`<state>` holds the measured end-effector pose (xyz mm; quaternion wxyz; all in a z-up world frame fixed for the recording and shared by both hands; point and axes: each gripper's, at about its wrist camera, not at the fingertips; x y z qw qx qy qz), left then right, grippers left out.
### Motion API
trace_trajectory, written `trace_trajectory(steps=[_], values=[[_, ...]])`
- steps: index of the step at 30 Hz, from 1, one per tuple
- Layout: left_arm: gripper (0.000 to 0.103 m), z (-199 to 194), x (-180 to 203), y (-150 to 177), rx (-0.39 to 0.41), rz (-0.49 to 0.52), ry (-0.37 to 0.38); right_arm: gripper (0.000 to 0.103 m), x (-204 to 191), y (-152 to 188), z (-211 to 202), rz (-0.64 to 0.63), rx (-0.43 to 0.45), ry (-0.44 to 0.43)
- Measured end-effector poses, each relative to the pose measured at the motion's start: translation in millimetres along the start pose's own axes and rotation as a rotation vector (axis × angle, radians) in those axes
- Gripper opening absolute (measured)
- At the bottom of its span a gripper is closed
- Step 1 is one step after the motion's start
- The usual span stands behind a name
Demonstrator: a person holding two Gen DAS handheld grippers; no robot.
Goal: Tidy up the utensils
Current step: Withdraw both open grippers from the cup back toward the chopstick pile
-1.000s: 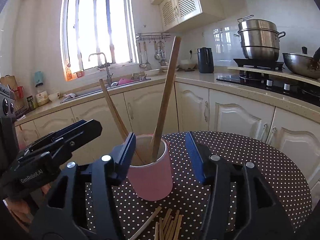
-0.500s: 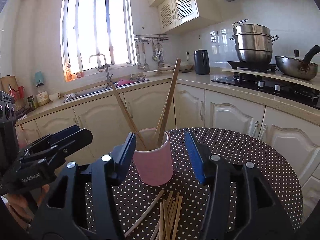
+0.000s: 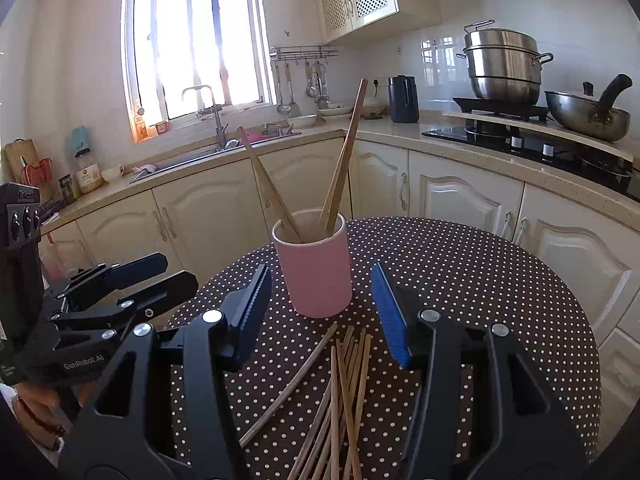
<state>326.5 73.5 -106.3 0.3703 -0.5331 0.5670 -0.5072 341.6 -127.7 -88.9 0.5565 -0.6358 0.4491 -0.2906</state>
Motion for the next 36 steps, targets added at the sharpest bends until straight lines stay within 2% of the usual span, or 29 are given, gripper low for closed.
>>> trace_trajectory(steps=[14, 36], values=[[0.066, -4, 9, 24, -0.143, -0.011, -0.001, 0.052, -1, 20, -15, 0.004, -0.096, -0.002], [0.066, 41, 28, 72, -0.464, -0.044, 0.041, 0.052, 37, 61, -1, 0.038, -0.348, 0.017]])
Point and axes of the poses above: each gripper's, at about its wrist camera, not at the fingertips, and z roughly the way its jaws point, x to its right, y to its underside, and after that the axes turned 14 degrees about x, right-handed
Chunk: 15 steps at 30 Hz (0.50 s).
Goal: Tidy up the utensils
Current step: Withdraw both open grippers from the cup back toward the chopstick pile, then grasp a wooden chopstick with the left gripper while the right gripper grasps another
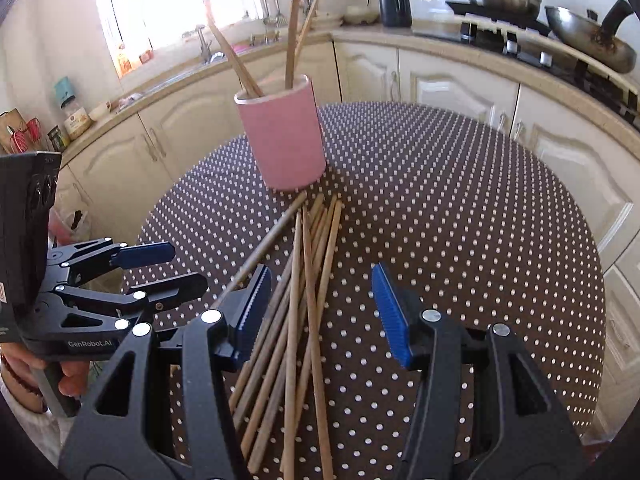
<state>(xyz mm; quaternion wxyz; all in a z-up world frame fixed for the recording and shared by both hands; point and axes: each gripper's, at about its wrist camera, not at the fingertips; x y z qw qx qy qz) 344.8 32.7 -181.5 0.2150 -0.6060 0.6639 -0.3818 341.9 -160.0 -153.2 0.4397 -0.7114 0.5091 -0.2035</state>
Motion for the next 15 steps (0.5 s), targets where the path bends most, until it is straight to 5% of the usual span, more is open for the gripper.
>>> trace_trajectory(steps=[15], values=[[0.065, 32, -1, 5, -0.112, -0.041, 0.037, 0.052, 16, 1, 10, 0.016, -0.098, -0.014]])
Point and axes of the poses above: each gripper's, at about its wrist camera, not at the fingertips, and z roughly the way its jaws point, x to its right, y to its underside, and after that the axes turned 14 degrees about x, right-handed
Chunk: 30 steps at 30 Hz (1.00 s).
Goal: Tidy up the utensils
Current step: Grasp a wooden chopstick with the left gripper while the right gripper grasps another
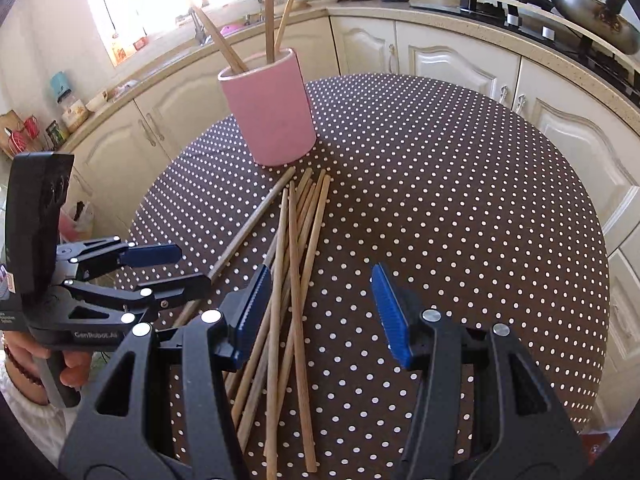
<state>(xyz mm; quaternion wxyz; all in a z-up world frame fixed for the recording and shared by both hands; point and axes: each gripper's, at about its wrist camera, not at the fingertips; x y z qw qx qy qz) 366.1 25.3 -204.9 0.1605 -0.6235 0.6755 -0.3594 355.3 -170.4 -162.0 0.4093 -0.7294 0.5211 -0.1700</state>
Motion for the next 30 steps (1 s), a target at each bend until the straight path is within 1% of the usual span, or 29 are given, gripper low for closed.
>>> trace_trajectory(steps=[2, 4, 5, 7, 8, 9, 10, 11, 12, 17, 19, 21, 23, 25, 27, 30], values=[[0.064, 5, 3, -2, -0.010, 0.007, -0.002, 0.052, 0, 0, 4, -0.004, -0.026, -0.010], [0.050, 13, 8, -6, -0.038, 0.016, 0.004, 0.052, 0, -2, 9, -0.007, -0.053, -0.012], [0.047, 17, 10, -8, -0.048, 0.023, -0.011, 0.052, 0, -3, 11, -0.013, -0.070, -0.012], [0.031, 23, 14, -12, -0.059, 0.046, -0.036, 0.052, 0, -5, 18, -0.028, -0.109, -0.008], [0.027, 27, 15, -14, -0.068, 0.052, -0.041, 0.052, 0, -5, 22, -0.029, -0.128, -0.014], [0.018, 31, 16, -16, -0.074, 0.049, -0.048, 0.051, 0, -7, 26, -0.030, -0.145, -0.021], [0.010, 33, 16, -17, -0.077, 0.047, -0.063, 0.048, -1, -7, 28, -0.034, -0.157, -0.023], [0.008, 36, 16, -18, -0.077, 0.046, -0.078, 0.042, -2, -8, 31, -0.040, -0.174, -0.027], [0.007, 38, 16, -19, -0.077, 0.049, -0.082, 0.035, -3, -9, 35, -0.044, -0.192, -0.030], [0.006, 40, 17, -17, -0.064, 0.040, -0.094, 0.034, -9, -8, 47, -0.076, -0.253, -0.047], [0.006, 38, 15, -16, -0.065, 0.032, -0.097, 0.031, -13, -6, 51, -0.092, -0.273, -0.044], [0.006, 35, 14, -13, -0.069, 0.026, -0.100, 0.021, -17, -4, 54, -0.122, -0.294, -0.025], [0.006, 29, 14, -10, -0.069, 0.025, -0.103, 0.014, -20, -2, 57, -0.135, -0.309, -0.019], [0.006, 24, 13, -6, -0.072, 0.025, -0.109, 0.012, -21, -2, 57, -0.143, -0.315, -0.018], [0.006, 23, 11, -6, -0.075, 0.015, -0.117, 0.008, -21, -2, 57, -0.140, -0.317, -0.017], [0.006, 19, 8, -3, -0.073, 0.013, -0.121, 0.007, -18, -2, 53, -0.142, -0.317, -0.008]])
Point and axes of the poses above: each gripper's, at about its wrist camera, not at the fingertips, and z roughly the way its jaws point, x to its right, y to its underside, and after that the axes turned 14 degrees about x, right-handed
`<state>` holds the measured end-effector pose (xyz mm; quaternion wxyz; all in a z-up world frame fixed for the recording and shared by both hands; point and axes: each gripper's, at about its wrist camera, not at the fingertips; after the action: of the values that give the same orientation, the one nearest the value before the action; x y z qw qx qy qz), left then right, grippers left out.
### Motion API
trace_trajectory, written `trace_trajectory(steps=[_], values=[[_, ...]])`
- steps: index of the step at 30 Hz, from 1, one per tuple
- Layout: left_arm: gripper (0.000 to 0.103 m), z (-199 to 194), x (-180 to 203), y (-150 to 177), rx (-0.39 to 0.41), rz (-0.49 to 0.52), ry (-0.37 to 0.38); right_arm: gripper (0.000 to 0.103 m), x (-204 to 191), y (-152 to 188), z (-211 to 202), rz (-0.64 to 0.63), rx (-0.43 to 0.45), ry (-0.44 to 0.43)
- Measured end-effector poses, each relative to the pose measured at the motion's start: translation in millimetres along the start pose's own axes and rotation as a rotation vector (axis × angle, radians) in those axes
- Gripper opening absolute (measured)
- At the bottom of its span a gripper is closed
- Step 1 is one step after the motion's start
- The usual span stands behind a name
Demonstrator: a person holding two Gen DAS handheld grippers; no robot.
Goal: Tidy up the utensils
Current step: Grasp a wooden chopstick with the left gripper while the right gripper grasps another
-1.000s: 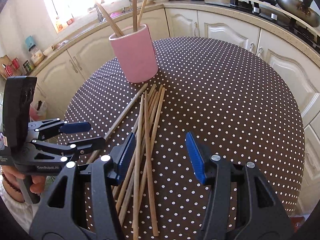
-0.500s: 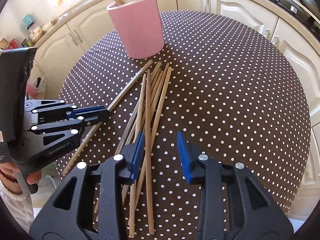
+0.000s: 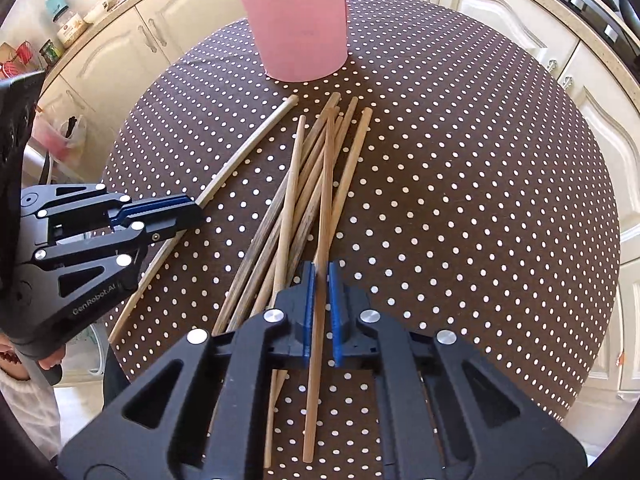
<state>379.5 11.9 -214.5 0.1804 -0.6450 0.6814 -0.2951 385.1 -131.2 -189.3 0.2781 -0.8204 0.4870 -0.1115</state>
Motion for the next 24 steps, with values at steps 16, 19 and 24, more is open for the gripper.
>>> trace_trajectory(steps=[16, 19, 24], values=[[0.007, 14, 13, -23, -0.096, 0.093, -0.052, 0.008, -16, -22, 21, -0.094, -0.141, 0.073], [0.007, 15, 17, -25, -0.101, 0.108, -0.054, 0.010, -25, -28, 28, -0.121, -0.158, 0.099], [0.007, 17, 22, -25, -0.088, 0.134, -0.059, 0.009, -30, -33, 34, -0.129, -0.190, 0.104]])
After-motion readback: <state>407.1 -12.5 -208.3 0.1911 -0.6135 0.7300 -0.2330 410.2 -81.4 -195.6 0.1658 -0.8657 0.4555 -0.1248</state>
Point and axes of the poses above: each gripper's, at about its wrist camera, not at the fingertips, and z roughly the way its jaws point, x to its right, y to its underside, and after that the axes turned 14 degrees about x, right-handed
